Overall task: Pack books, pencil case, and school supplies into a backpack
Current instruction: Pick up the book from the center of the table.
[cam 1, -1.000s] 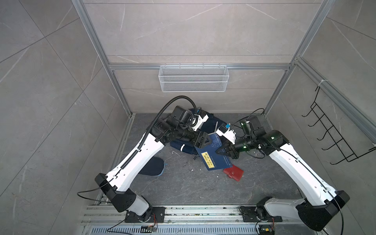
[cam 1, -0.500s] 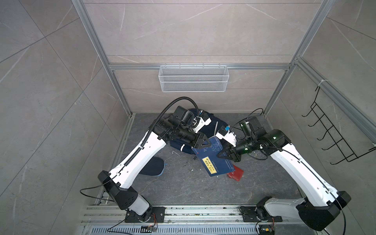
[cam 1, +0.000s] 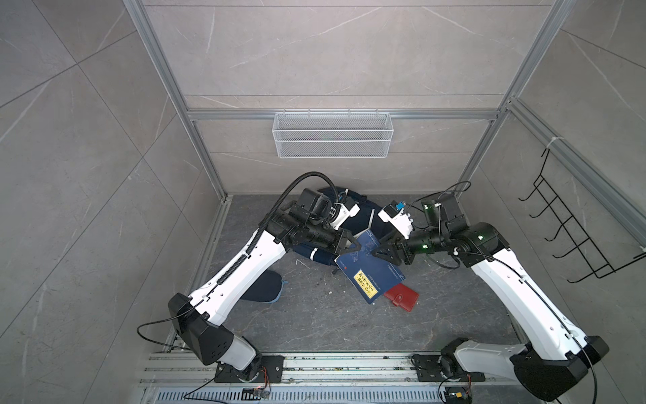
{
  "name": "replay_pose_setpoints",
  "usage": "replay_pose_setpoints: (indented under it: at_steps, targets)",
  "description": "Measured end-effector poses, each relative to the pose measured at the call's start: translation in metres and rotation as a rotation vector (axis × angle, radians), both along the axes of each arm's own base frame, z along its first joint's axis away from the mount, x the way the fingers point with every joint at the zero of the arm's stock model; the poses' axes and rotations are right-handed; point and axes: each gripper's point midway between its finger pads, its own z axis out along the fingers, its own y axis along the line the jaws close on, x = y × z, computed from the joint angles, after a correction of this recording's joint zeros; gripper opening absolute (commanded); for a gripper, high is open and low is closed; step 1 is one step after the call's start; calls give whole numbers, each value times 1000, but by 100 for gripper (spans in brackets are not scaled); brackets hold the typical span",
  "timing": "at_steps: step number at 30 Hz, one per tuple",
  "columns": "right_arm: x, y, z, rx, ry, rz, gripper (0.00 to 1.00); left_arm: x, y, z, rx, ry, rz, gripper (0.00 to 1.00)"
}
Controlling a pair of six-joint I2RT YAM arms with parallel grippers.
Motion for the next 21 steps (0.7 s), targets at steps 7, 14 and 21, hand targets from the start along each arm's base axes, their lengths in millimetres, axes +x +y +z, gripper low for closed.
replay_pose_setpoints:
  at_steps: [7,14,21]
  targets:
    - [23,-29,2,95,16,-211,80,36,19,3,-94,24,174,0]
    - [46,-62,-27,233,173,-423,87,55,38,29,-245,13,266,0]
    - [45,-56,-10,411,209,-382,88,64,48,49,-328,14,279,0]
